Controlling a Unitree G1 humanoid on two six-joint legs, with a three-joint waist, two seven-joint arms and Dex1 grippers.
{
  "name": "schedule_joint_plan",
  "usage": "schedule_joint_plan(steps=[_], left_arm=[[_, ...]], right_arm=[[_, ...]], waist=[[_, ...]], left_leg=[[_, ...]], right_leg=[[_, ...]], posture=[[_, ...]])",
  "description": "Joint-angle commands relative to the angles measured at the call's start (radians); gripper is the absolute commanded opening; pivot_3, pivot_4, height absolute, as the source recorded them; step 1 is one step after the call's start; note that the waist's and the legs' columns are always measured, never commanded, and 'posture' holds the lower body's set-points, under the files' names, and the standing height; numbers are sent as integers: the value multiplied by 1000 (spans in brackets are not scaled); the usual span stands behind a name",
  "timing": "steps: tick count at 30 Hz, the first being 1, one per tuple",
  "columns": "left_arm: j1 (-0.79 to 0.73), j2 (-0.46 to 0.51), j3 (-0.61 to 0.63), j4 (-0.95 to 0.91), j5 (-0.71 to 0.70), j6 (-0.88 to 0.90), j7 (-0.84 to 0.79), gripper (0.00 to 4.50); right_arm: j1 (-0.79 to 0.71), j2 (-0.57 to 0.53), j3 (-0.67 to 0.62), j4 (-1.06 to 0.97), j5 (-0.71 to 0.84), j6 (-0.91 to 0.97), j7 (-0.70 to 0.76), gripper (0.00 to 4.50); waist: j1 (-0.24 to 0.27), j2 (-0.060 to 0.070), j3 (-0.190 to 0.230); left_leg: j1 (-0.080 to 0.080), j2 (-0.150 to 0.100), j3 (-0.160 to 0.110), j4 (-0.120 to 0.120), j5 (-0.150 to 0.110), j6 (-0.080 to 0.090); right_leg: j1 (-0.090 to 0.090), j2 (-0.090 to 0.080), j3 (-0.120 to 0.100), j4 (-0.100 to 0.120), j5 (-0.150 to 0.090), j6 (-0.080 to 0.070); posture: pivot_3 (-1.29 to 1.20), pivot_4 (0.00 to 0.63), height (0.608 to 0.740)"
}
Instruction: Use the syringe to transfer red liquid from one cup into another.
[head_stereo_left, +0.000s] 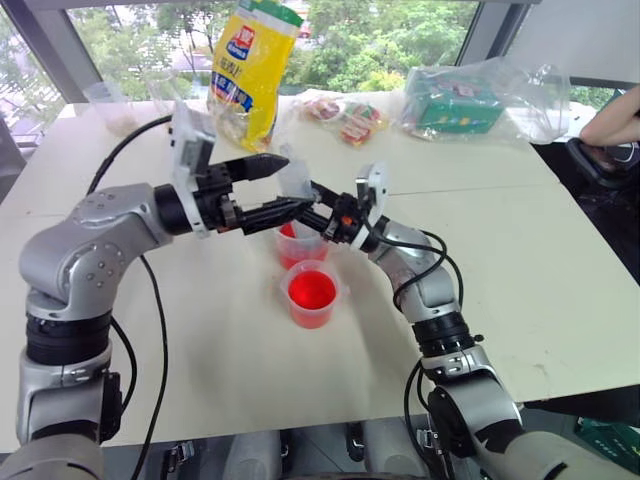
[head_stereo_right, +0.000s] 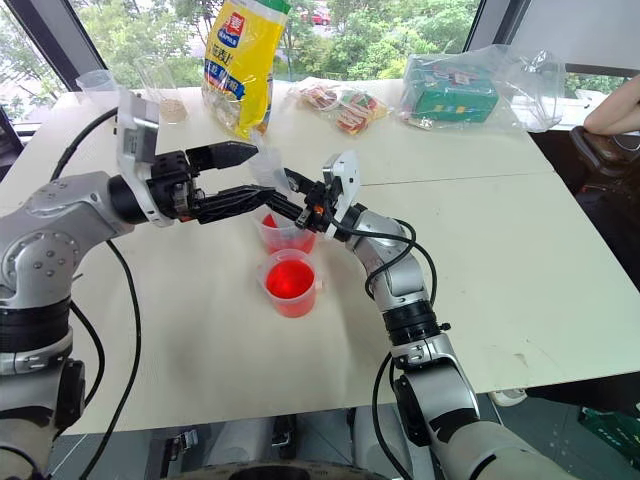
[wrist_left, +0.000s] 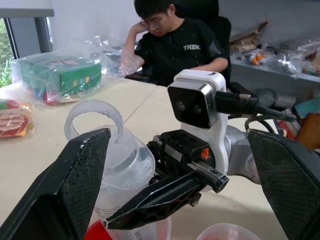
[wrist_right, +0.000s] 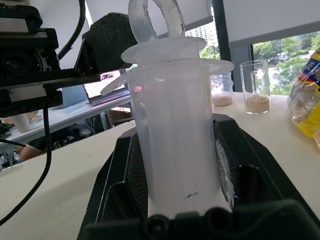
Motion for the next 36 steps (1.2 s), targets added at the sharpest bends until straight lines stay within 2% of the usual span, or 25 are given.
schedule_joint_plan(steps=[1, 8, 16, 19, 25, 26, 27, 36], left_arm=[[-7, -12, -2, -23, -1, -11, 9, 4500], [-19, -62, -43, 17, 76, -45, 55, 4500], [-10, -81, -57, 35, 88, -50, 48, 4500], [-11, -92, -56, 42, 93, -50, 55, 3609], [-10, -105, -48, 40, 84, -46, 68, 816], [-10, -106, -48, 40, 84, -45, 71, 239], [-10, -107, -47, 40, 84, -45, 73, 46], [-56, -85, -20, 68, 105, -63, 74, 46]], right_arm=[[11, -5, 33, 8, -14, 31, 12, 1438], [16, -5, 41, -2, -18, 45, 14, 1438], [12, -7, 45, -6, -20, 55, 16, 1438], [11, -9, 48, -7, -21, 58, 18, 1438], [5, -9, 48, -7, -23, 64, 23, 1438], [5, -9, 48, -7, -24, 65, 25, 1438], [5, -9, 48, -7, -24, 65, 26, 1438], [9, -10, 58, -5, -21, 85, 45, 1438]], waist=[[0, 0, 0], [1, 0, 0], [1, 0, 0], [1, 0, 0], [-1, 0, 0], [-1, 0, 0], [0, 0, 0], [1, 0, 0]], left_leg=[[1, 0, 0, 0, 0, 0], [7, 0, 0, 0, 0, 0], [12, 0, 0, -1, 0, 0], [12, 0, 0, -1, 0, 0], [12, 1, 0, -1, 0, 0], [12, 1, 0, -1, 0, 0], [12, 1, 0, -1, 0, 0], [12, 1, 0, -1, 0, 0]], right_leg=[[0, 0, 0, 0, 0, 0], [7, 0, 0, -1, 0, -1], [11, 0, 0, -1, -2, -4], [11, -1, 0, -1, -2, -4], [11, 0, 0, -1, -2, -4], [11, 0, 0, -1, -2, -4], [11, 0, 0, -1, -3, -4], [11, -1, 0, -1, -3, -4]], posture=[[0, 150, 740], [0, 150, 740], [0, 150, 740], [0, 150, 740], [0, 150, 740], [0, 150, 740], [0, 150, 740], [0, 150, 740]])
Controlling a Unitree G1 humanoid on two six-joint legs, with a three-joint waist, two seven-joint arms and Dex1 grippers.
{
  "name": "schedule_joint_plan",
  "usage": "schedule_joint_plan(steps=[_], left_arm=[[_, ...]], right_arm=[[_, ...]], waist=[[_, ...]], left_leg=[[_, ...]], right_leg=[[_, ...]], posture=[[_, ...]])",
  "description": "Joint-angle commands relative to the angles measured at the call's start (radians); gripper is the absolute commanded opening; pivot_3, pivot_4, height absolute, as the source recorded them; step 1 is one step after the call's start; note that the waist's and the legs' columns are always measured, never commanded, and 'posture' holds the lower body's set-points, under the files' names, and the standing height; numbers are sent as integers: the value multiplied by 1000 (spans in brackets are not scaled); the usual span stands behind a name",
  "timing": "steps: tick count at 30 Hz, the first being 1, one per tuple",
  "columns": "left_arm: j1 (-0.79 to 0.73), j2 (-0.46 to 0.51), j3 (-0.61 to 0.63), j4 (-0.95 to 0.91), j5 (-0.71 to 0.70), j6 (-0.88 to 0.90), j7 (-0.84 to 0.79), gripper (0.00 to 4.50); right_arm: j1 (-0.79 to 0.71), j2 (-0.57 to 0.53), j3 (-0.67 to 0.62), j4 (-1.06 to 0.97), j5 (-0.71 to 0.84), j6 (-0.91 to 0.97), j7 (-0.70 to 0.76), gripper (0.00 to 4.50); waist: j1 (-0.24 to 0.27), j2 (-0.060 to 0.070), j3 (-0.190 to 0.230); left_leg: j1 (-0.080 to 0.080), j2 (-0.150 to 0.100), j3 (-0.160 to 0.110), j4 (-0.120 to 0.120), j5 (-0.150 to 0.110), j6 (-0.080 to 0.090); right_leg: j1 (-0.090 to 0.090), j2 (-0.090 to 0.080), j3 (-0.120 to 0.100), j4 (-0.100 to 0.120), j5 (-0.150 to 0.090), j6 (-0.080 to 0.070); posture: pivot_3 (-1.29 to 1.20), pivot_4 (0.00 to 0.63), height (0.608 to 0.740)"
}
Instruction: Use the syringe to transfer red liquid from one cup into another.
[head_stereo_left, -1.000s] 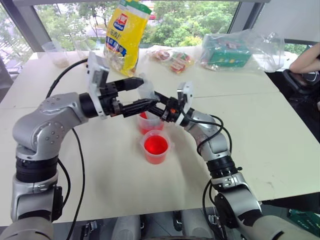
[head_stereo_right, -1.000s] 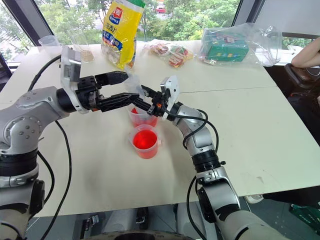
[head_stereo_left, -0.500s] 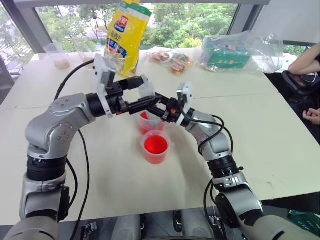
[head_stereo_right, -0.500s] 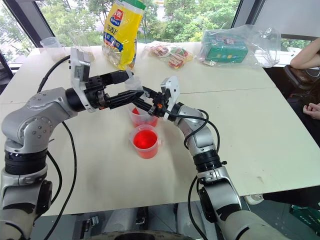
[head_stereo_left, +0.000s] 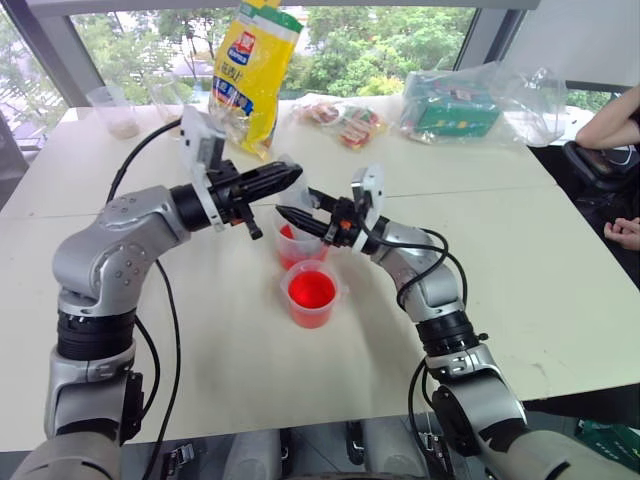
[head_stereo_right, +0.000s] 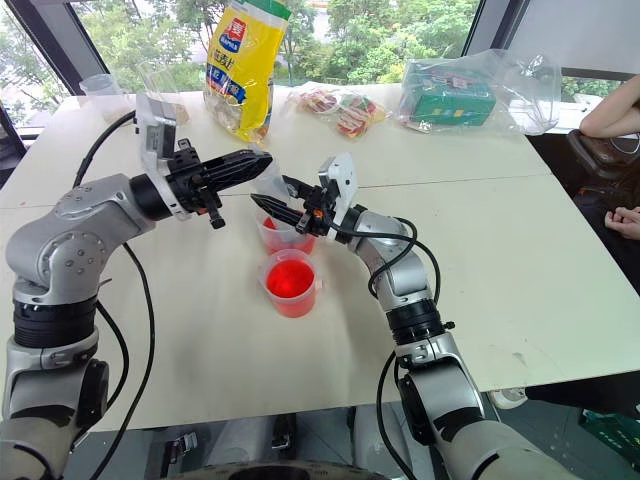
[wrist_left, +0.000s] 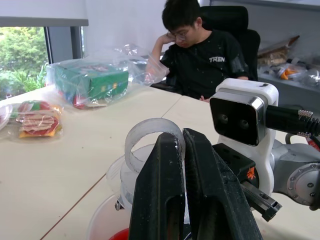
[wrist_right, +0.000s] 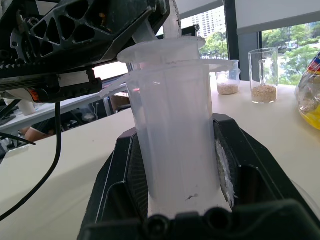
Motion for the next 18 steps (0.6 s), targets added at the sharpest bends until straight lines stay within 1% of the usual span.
schedule_joint_plan(steps=[1, 18], left_arm=[[-52, 14, 8, 5, 10, -9, -5, 46], [-160, 69, 72, 74, 30, -48, -7, 46]], right_arm=[[10, 6, 46, 11, -4, 44, 22, 1438], [24, 2, 81, 23, -4, 68, 57, 1438]], waist=[[0, 0, 0], [0, 1, 0]], left_leg=[[0, 0, 0, 0, 0, 0], [-2, 0, 0, -3, 0, 1]], right_leg=[[0, 0, 0, 0, 0, 0], [-1, 0, 0, -4, 0, 0]], posture=[[0, 150, 740], [0, 150, 740]])
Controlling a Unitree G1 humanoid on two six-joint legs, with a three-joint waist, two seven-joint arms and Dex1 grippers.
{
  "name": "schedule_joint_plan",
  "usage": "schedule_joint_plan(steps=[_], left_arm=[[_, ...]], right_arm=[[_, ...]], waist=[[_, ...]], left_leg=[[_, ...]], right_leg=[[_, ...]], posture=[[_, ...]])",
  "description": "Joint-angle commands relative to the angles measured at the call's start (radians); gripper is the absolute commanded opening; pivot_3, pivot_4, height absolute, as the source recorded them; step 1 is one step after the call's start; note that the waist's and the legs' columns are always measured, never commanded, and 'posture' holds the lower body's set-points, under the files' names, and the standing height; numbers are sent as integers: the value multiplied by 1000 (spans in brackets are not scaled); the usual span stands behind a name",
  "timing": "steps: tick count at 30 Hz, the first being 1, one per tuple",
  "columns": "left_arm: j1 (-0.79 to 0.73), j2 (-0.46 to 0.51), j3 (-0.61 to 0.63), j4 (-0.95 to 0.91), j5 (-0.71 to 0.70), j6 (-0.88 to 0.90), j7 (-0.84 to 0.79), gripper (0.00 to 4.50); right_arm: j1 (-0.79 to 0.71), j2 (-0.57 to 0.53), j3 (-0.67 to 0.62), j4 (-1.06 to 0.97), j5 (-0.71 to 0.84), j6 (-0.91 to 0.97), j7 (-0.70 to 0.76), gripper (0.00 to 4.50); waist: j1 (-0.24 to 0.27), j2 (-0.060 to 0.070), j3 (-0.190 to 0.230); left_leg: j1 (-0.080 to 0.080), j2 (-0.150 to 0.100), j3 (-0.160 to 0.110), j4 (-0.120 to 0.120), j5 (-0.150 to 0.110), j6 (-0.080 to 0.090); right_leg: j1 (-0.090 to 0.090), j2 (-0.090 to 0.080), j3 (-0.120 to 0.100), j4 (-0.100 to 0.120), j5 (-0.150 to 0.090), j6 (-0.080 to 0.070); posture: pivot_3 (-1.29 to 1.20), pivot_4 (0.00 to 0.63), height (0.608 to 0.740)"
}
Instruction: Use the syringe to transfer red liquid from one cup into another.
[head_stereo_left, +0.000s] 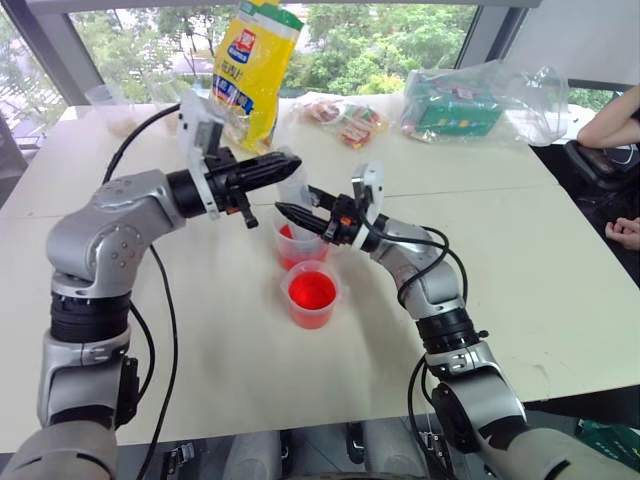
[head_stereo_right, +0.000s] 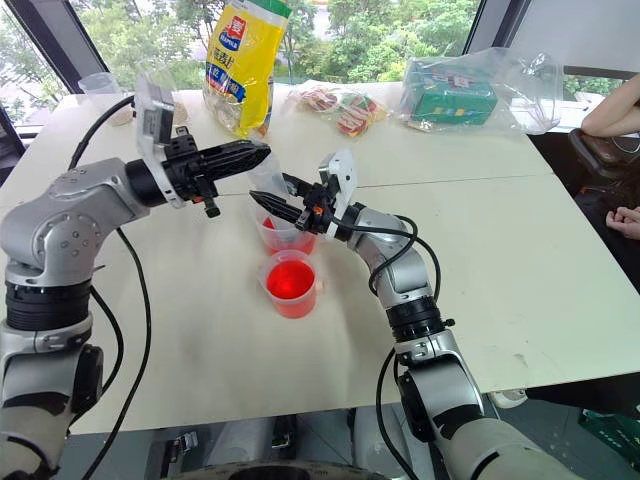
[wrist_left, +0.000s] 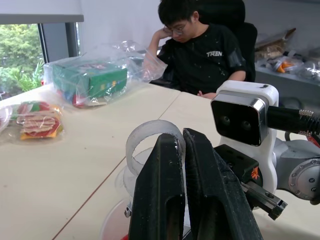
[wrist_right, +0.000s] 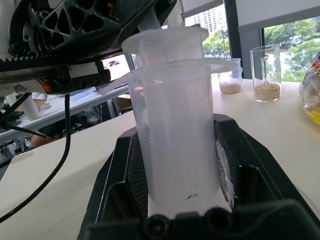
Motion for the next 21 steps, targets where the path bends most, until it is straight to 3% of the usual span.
schedule_joint_plan(steps=[1, 21], left_arm=[[-87, 31, 85, 6, 22, -57, 35, 46], [-81, 57, 74, 13, 26, -62, 8, 46]], right_arm=[[39, 4, 85, 25, -22, 34, 57, 1438], [30, 5, 82, 10, -16, 36, 54, 1438]], waist=[[0, 0, 0], [-1, 0, 0]], left_leg=[[0, 0, 0, 0, 0, 0], [0, 0, 0, -2, 0, 0]], right_leg=[[0, 0, 0, 0, 0, 0], [0, 0, 0, -4, 0, 0]], posture=[[0, 150, 740], [0, 150, 740]])
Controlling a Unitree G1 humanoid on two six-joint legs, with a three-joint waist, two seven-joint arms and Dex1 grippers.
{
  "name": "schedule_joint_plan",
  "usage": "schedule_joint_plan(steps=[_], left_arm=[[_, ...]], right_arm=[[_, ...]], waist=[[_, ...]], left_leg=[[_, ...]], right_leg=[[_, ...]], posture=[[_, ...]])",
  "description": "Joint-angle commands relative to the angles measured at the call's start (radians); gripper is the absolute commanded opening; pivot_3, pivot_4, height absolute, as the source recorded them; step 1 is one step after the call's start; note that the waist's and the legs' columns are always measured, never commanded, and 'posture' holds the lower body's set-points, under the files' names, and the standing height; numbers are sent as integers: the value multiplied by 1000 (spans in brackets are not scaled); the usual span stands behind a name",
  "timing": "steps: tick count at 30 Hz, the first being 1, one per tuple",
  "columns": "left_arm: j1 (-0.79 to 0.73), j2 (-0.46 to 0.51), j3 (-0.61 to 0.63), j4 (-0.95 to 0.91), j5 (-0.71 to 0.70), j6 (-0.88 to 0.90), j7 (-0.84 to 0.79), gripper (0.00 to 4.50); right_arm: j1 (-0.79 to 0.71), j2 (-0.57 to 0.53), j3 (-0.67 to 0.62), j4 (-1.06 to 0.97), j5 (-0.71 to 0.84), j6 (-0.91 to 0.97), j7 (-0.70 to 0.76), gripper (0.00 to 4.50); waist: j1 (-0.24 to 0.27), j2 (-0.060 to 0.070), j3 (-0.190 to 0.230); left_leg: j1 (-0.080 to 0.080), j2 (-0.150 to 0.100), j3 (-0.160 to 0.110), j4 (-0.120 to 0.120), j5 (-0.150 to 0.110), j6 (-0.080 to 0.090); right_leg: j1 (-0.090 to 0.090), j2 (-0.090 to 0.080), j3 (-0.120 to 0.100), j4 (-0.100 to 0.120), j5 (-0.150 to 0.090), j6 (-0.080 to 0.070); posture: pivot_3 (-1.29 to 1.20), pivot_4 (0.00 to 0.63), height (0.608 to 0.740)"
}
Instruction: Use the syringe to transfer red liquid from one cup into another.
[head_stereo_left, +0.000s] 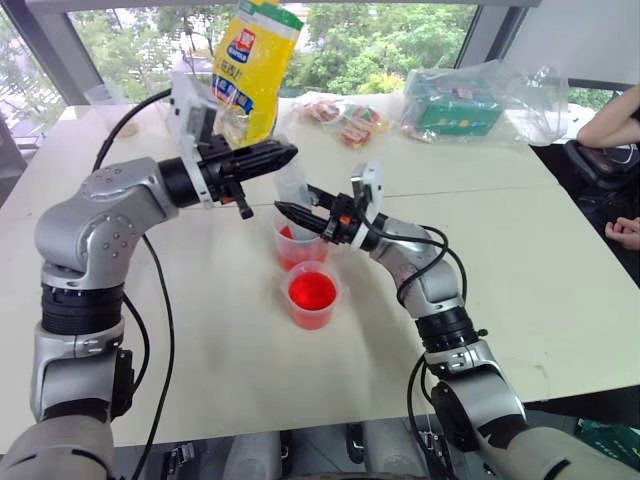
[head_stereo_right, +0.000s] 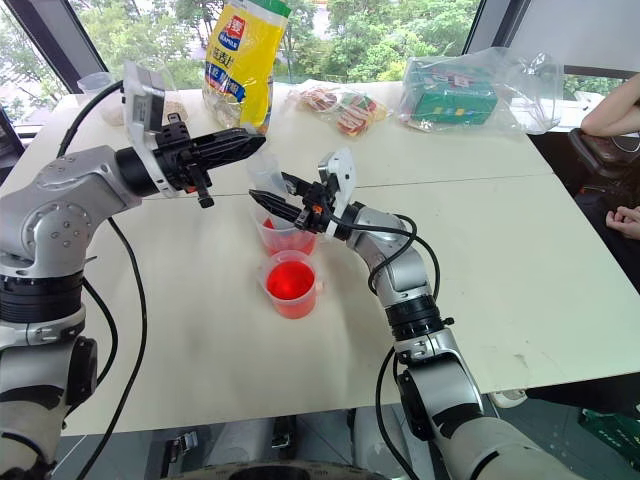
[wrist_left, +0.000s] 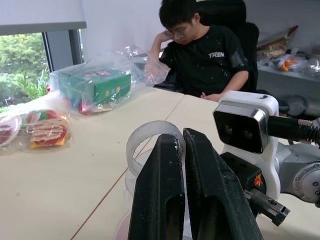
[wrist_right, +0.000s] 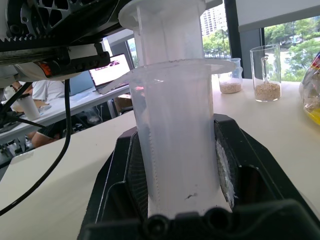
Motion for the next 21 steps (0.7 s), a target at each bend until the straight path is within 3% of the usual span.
schedule_joint_plan(steps=[1, 4, 11, 21], left_arm=[[-39, 37, 70, -13, 22, -45, 14, 46], [-18, 48, 56, -25, 19, -27, 3, 969], [43, 71, 62, -57, -3, -1, -25, 4368], [167, 170, 127, -60, -25, 10, -74, 4443]], right_arm=[[34, 3, 78, -4, -14, 39, 51, 1438], [17, 5, 61, -19, -5, 45, 39, 1438], [-33, 2, 16, -24, 12, 58, 21, 1438], [-122, 7, -67, 44, 29, 21, -20, 1438]], waist=[[-1, 0, 0], [-1, 0, 0], [0, 0, 0], [-14, 1, 1]], left_leg=[[0, 0, 0, 0, 0, 0], [0, 0, 0, -1, 0, 0], [0, 0, 1, -9, 0, -1], [-5, -1, 0, -11, 1, -1]], right_leg=[[0, 0, 0, 0, 0, 0], [0, 0, 0, -1, 0, 0], [-1, -2, 0, -7, 0, 0], [-6, -1, -1, -6, 0, -1]], posture=[[0, 150, 740], [0, 150, 740], [0, 150, 740], [0, 150, 740]])
